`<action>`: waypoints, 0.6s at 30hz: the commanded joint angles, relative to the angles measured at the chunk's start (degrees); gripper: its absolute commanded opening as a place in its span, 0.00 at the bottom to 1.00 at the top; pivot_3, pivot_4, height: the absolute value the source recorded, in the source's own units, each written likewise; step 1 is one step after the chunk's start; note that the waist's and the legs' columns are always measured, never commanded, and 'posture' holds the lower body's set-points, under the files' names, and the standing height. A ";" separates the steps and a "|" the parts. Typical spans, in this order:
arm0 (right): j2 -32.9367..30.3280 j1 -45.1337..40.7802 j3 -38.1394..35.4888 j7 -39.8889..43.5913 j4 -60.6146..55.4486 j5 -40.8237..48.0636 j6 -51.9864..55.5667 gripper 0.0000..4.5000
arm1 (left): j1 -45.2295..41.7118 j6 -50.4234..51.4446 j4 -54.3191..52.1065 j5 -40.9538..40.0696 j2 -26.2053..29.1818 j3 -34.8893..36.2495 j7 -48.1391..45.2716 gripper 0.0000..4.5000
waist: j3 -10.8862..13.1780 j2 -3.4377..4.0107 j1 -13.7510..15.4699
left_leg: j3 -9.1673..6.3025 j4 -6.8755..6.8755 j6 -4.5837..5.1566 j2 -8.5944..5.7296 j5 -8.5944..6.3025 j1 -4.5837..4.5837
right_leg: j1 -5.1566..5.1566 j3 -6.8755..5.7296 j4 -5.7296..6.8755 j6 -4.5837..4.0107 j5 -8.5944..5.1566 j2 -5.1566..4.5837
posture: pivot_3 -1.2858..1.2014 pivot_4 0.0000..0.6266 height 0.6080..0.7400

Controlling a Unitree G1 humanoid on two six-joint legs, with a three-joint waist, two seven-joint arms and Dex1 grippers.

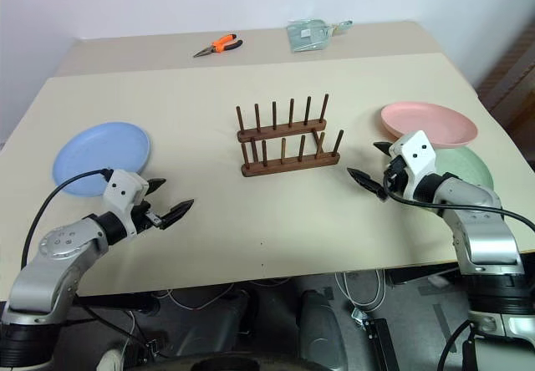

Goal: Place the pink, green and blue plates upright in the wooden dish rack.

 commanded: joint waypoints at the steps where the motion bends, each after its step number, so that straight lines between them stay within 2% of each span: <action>1: 0.27 -1.82 -0.17 -0.55 -1.03 -0.72 -0.94 0.97 | -0.55 -0.22 -2.10 -0.71 -0.14 0.10 -0.15 1.00 | 0.00 0.00 -0.01 | 0.00 0.00 0.00 0.00 0.00 0.00 | 0.00 0.00 0.00 0.00 0.00 0.00 | 0.52 0.24 0.91; 6: 0.85 -2.67 0.96 -1.43 -0.83 -2.54 -2.02 0.97 | -1.95 -0.44 -1.37 -0.89 -0.46 -1.78 -1.42 1.00 | 0.00 0.00 0.00 | 0.00 0.00 0.01 0.00 0.00 0.00 | 0.00 -0.01 0.00 0.00 0.00 0.00 | 0.52 0.24 0.91; 11: 0.96 -0.83 3.16 -0.20 -4.01 -2.39 0.57 0.99 | -7.22 -1.42 3.30 0.97 0.40 -8.50 -6.80 1.00 | 0.00 0.00 0.11 | 0.00 0.02 0.01 -0.01 0.00 0.00 | 0.02 -0.02 -0.01 0.00 0.00 0.00 | 0.52 0.24 0.91; 14: 2.60 1.65 3.17 -3.47 -8.28 -3.31 0.97 0.99 | -16.51 -4.31 13.34 5.11 -1.95 -15.31 -9.34 1.00 | 0.00 -0.01 0.28 | -0.01 0.03 0.07 -0.02 0.05 -0.01 | 0.03 -0.06 0.00 0.01 0.00 0.00 | 0.52 0.24 0.91; 18: 4.04 6.14 1.74 -7.43 -14.13 -4.01 2.46 0.99 | -27.20 -9.64 28.43 8.20 -6.58 -20.43 -13.57 1.00 | 0.00 0.00 0.35 | -0.02 0.09 0.09 -0.05 0.06 -0.03 | 0.02 -0.07 0.01 0.04 0.02 -0.01 | 0.52 0.24 0.91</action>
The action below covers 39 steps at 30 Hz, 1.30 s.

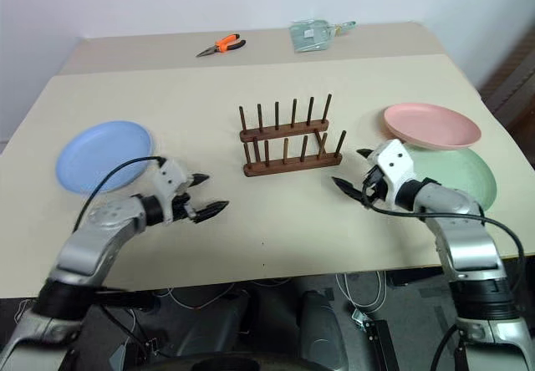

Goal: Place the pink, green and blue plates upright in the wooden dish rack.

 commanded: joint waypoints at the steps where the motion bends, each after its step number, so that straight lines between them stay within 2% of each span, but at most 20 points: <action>1: 0.69 3.76 -3.05 -3.65 -7.44 -0.17 1.37 0.99 | -7.51 -5.26 12.11 2.58 -3.72 -3.90 -4.24 1.00 | -0.01 -0.01 0.20 | 0.00 0.01 0.01 -0.02 0.01 0.00 | 0.00 0.00 0.00 0.01 0.00 -0.01 | 0.52 0.24 0.91; 8: 1.54 13.08 -7.20 -8.46 -18.03 0.21 5.20 0.99 | -18.72 -13.07 32.78 6.93 -11.14 -6.91 -8.69 1.00 | -0.04 -0.01 0.33 | -0.04 0.03 0.03 -0.04 0.01 -0.01 | 0.05 -0.04 0.00 0.24 0.09 -0.02 | 0.52 0.24 0.91; 11: 1.89 14.38 -7.33 -9.69 -20.14 0.04 6.52 1.00 | -20.13 -15.57 36.42 7.80 -12.25 -6.32 -9.28 0.81 | -0.07 -0.03 0.51 | -0.04 0.09 0.04 -0.04 0.01 0.00 | 0.11 -0.05 -0.03 0.25 0.08 -0.02 | 0.52 0.24 0.91; 16: 1.78 12.62 -5.71 -10.29 -19.59 -0.88 7.15 1.00 | -18.39 -17.73 34.72 8.23 -11.52 -6.20 -11.22 0.25 | -0.09 -0.02 0.62 | -0.04 0.04 0.06 -0.04 0.01 0.03 | 0.11 -0.05 -0.03 0.30 0.07 -0.02 | 0.52 0.24 0.91; 17: 1.63 12.19 -5.62 -10.09 -19.00 -1.00 6.93 1.00 | -17.68 -18.11 33.52 8.08 -11.28 -6.18 -11.88 0.17 | -0.09 -0.02 0.59 | -0.04 0.05 0.06 -0.04 0.00 0.03 | 0.11 -0.05 -0.02 0.30 0.07 -0.03 | 0.52 0.24 0.91; 18: 1.52 11.95 -5.63 -9.91 -18.61 -1.08 6.78 1.00 | -16.93 -18.44 32.24 8.02 -10.95 -6.19 -12.34 0.17 | -0.10 -0.01 0.57 | -0.04 0.04 0.06 -0.04 0.00 0.03 | 0.11 -0.05 -0.03 0.30 0.07 -0.02 | 0.52 0.24 0.91; 27: -2.01 15.29 -9.73 -6.55 -15.68 -1.78 5.15 1.00 | -9.50 -19.26 15.88 6.77 -4.43 -8.29 -22.29 0.17 | -0.10 -0.01 0.68 | -0.04 -0.01 0.07 -0.03 -0.01 0.03 | 0.10 -0.03 -0.04 0.29 0.06 -0.02 | 0.52 0.24 0.91; 34: -3.53 18.19 -11.55 -5.02 -13.90 -3.05 3.25 1.00 | -9.83 -18.75 18.33 9.75 -2.78 -7.82 -18.77 0.92 | -0.10 0.00 1.11 | -0.03 0.02 0.08 -0.03 0.00 0.04 | 0.13 -0.02 -0.06 0.10 -0.05 -0.02 | 0.52 0.24 0.91; 35: -3.53 18.44 -11.66 -4.80 -13.94 -3.12 3.14 1.00 | -9.65 -17.97 18.23 9.85 -2.52 -7.54 -18.08 0.99 | -0.10 0.00 1.10 | -0.03 0.02 0.08 -0.03 0.00 0.04 | 0.13 -0.02 -0.05 0.10 -0.04 -0.02 | 0.52 0.24 0.91; 36: -3.59 18.65 -11.65 -4.12 -14.03 -2.76 3.23 1.00 | -9.04 -16.79 17.39 9.61 -1.79 -7.03 -17.69 0.99 | -0.10 0.00 1.11 | -0.03 0.02 0.08 -0.03 0.00 0.04 | 0.13 -0.02 -0.06 0.11 -0.04 -0.02 | 0.52 0.24 0.91; 38: -4.06 19.51 -10.97 -1.14 -14.98 -0.85 3.92 0.87 | -4.68 -10.89 11.17 6.71 1.81 -5.08 -18.93 1.00 | -0.11 -0.01 0.65 | -0.03 0.01 0.08 -0.02 0.00 0.04 | 0.11 -0.02 -0.05 0.11 -0.04 -0.01 | 0.52 0.24 0.91; 39: -4.15 19.85 -10.57 -0.11 -15.46 -0.29 4.18 0.80 | -2.20 -8.56 7.72 5.33 3.53 -4.27 -19.48 0.94 | -0.12 -0.03 0.09 | -0.02 -0.03 0.09 0.01 -0.01 0.05 | 0.11 0.00 -0.05 0.12 -0.04 0.00 | 0.52 0.24 0.91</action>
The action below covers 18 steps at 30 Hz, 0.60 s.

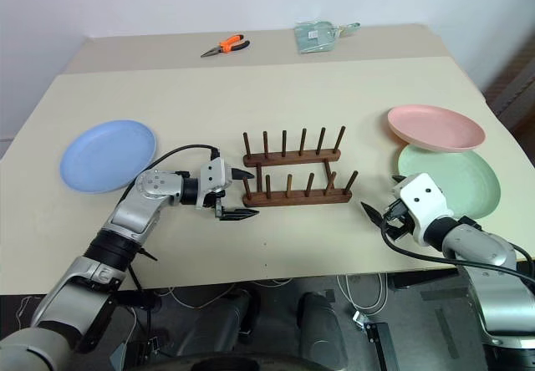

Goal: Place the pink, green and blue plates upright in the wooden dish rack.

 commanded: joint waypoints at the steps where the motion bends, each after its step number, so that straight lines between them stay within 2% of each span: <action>1: -1.11 1.03 0.36 3.36 -2.11 2.00 -0.03 0.70 | 7.83 8.96 -7.83 -2.33 6.29 2.60 -1.50 0.86 | -0.02 0.01 -1.11 | -0.01 -0.04 0.00 0.03 -0.01 0.03 | 0.00 -0.01 0.01 0.00 -0.01 0.01 | 0.52 0.24 0.91; 2: -0.92 0.99 1.40 3.60 -2.14 1.63 -0.19 0.59 | 10.04 11.32 -11.25 -3.85 7.45 2.86 -1.91 0.80 | -0.04 0.04 -1.51 | 0.00 -0.08 -0.02 0.06 -0.02 0.05 | -0.02 0.00 0.02 0.00 -0.01 0.04 | 0.52 0.24 0.91; 5: -0.21 0.49 4.62 3.84 -1.20 0.20 -1.38 0.21 | 14.34 17.71 -19.71 -7.26 8.70 1.91 -1.88 0.46 | -0.15 0.21 -2.17 | 0.00 -0.08 -0.07 0.16 -0.06 0.11 | 0.00 0.02 0.08 -0.07 -0.05 0.09 | 0.52 0.24 0.91; 7: 0.25 -0.34 6.40 3.44 0.09 -0.91 -2.16 0.01 | 15.04 20.56 -22.78 -7.56 7.47 0.67 0.02 0.26 | -0.20 0.29 -1.92 | 0.00 -0.04 -0.07 0.14 -0.07 0.11 | 0.05 0.02 0.06 -0.08 -0.08 0.06 | 0.52 0.24 0.91; 8: 0.47 -0.81 7.24 3.10 0.73 -1.57 -2.37 0.00 | 15.08 21.56 -23.77 -7.26 6.60 0.00 1.27 0.14 | -0.20 0.30 -1.74 | 0.00 -0.02 -0.07 0.14 -0.07 0.11 | 0.10 0.00 0.02 -0.06 -0.10 0.04 | 0.52 0.24 0.91; 13: 1.93 -4.62 12.78 1.63 4.77 -5.36 -3.34 0.00 | 13.95 23.97 -23.83 -5.32 0.46 -2.00 8.29 0.14 | -0.22 0.29 -0.62 | 0.00 0.05 -0.04 0.12 -0.09 0.11 | 0.26 -0.05 -0.21 -0.09 -0.08 0.03 | 0.52 0.24 0.91; 18: 6.17 -11.44 17.50 -3.00 9.87 -10.12 -4.62 0.00 | 11.72 19.19 -17.16 -0.10 -4.47 -1.48 17.85 0.14 | -0.36 0.20 -0.86 | -0.01 0.08 -0.17 0.13 -0.17 0.27 | 0.49 -0.08 -0.28 -0.07 -0.07 0.05 | 0.52 0.24 0.91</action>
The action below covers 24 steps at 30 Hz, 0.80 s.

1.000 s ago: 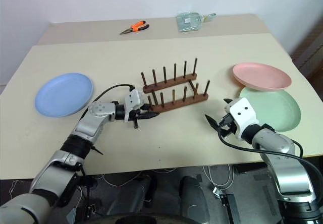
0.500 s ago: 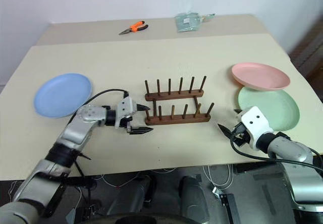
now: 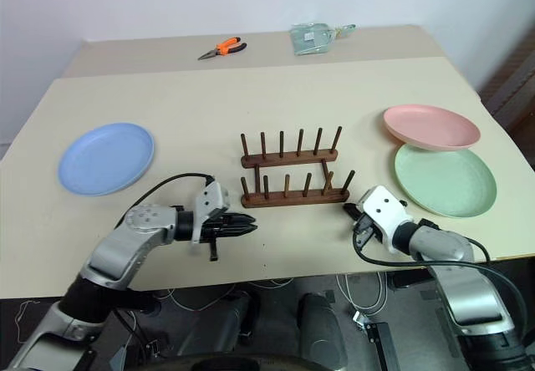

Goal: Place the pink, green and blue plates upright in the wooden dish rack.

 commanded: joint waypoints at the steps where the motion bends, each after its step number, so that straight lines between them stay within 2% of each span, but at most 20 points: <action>1: 2.46 -3.93 3.12 -3.65 3.55 -4.06 -1.30 0.00 | -0.97 -3.30 5.92 5.10 -1.09 -0.15 6.80 0.14 | -0.07 -0.01 -0.16 | -0.02 -0.01 -0.01 0.01 -0.01 0.07 | 0.07 -0.02 -0.02 0.01 -0.01 0.01 | 0.52 0.24 0.91; 5: 6.96 -13.14 5.09 -7.82 12.61 -6.72 -2.36 0.00 | -4.39 -7.17 14.59 7.54 -3.76 1.77 13.73 0.14 | -0.13 -0.06 -0.24 | -0.02 -0.04 -0.02 0.05 -0.01 0.28 | 0.23 -0.05 -0.02 0.03 -0.02 0.06 | 0.52 0.24 0.91; 9: 9.22 -19.89 6.38 -9.56 20.36 -8.84 -5.00 0.00 | -8.31 -10.85 22.79 8.02 -4.91 2.82 16.37 0.14 | -0.18 -0.05 -0.16 | -0.04 -0.05 0.01 0.03 0.01 0.31 | 0.26 -0.14 -0.02 -0.09 0.09 0.08 | 0.52 0.24 0.91; 14: 8.03 -21.14 5.84 -7.63 21.33 -8.59 -6.49 0.00 | -10.58 -13.49 27.21 7.56 -5.37 3.89 17.45 0.14 | -0.20 -0.03 -0.18 | -0.05 -0.08 0.12 0.03 0.08 0.32 | 0.25 -0.17 -0.02 -0.02 0.13 0.11 | 0.52 0.24 0.91; 17: 4.57 -18.93 4.38 -4.92 17.48 -8.12 -7.01 0.18 | -10.12 -14.17 26.55 7.38 -5.03 3.72 16.82 0.13 | -0.21 -0.02 -0.16 | -0.05 -0.07 0.12 0.02 0.08 0.32 | 0.25 -0.17 -0.02 0.07 0.18 0.10 | 0.52 0.24 0.91; 19: 1.16 -17.45 1.98 -4.11 14.10 -8.16 -7.65 0.41 | -9.04 -13.90 24.47 6.57 -4.82 3.72 15.64 0.13 | -0.21 -0.02 -0.20 | -0.05 -0.08 0.12 0.02 0.08 0.31 | 0.26 -0.17 -0.04 0.08 0.17 0.10 | 0.52 0.24 0.91; 22: -5.43 -15.93 -4.04 -3.22 9.34 -8.30 -7.50 0.68 | -6.51 -12.95 18.76 3.78 -4.67 4.16 12.89 0.13 | -0.19 0.07 -0.41 | -0.03 -0.12 0.12 0.03 0.07 0.27 | 0.20 -0.15 -0.04 0.09 0.16 0.08 | 0.52 0.24 0.91; 24: -9.29 -15.69 -6.48 -3.03 9.36 -9.13 -7.80 0.68 | -5.05 -11.60 14.91 1.58 -4.90 4.84 11.31 0.13 | -0.17 0.12 -0.41 | -0.02 -0.12 0.12 0.03 0.07 0.15 | 0.07 -0.15 -0.04 0.10 0.15 0.07 | 0.52 0.24 0.91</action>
